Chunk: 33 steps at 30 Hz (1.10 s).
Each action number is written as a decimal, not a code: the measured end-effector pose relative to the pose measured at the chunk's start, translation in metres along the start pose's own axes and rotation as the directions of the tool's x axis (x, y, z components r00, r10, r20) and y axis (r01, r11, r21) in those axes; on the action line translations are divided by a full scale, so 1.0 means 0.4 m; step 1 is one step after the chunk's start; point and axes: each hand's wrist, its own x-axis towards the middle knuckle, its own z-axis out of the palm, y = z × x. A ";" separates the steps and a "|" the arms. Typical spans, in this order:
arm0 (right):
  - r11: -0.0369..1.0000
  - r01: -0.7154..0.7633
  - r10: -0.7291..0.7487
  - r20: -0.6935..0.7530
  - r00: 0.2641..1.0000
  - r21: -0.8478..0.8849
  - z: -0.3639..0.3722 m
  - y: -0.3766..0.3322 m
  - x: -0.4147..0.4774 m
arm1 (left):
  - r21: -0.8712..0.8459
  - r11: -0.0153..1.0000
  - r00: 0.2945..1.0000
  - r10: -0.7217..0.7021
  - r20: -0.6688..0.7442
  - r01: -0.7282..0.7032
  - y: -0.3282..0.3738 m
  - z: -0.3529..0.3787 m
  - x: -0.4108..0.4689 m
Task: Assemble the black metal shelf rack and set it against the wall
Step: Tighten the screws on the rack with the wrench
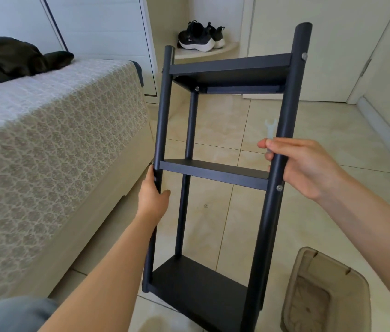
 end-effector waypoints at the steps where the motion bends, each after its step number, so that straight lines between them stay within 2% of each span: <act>1: 1.000 -0.001 0.001 -0.004 1.000 -0.003 0.003 -0.002 0.001 | 0.006 1.000 1.000 0.000 0.029 0.000 -0.003 -0.003 0.003; 7: 0.999 0.023 -0.024 -0.005 1.000 -0.031 0.040 -0.022 -0.002 | -0.006 0.998 0.990 -0.060 0.125 0.061 -0.002 -0.008 0.022; 14: 0.991 0.101 -0.095 0.075 0.993 -0.082 0.094 -0.039 -0.019 | 0.090 0.995 0.987 0.020 0.158 -0.035 0.047 0.004 -0.061; 17: 0.975 0.158 -0.146 0.087 0.986 -0.154 0.117 -0.032 -0.014 | -0.076 0.996 0.946 0.068 0.316 -0.046 0.107 0.019 -0.131; 20: 0.947 0.247 -0.238 0.071 0.969 -0.205 0.137 -0.027 -0.006 | -0.364 0.928 0.910 0.082 0.407 0.079 0.182 0.025 -0.206; 23: 0.937 0.277 -0.278 0.025 0.960 -0.212 0.148 -0.015 -0.002 | -0.443 0.891 0.852 0.151 0.501 0.103 0.219 0.045 -0.284; 25: 0.939 0.276 -0.283 -0.003 0.959 -0.207 0.157 -0.018 -0.008 | -0.449 0.893 0.870 0.195 0.454 0.035 0.228 0.068 -0.328; 28: 0.935 0.287 -0.295 -0.007 0.956 -0.207 0.169 -0.030 -0.019 | -0.504 0.862 0.939 0.213 0.271 -0.051 0.227 0.093 -0.361; 33: 0.924 0.315 -0.320 0.010 0.947 -0.218 0.179 -0.052 -0.030 | -0.532 0.833 0.969 0.231 0.088 -0.150 0.220 0.114 -0.391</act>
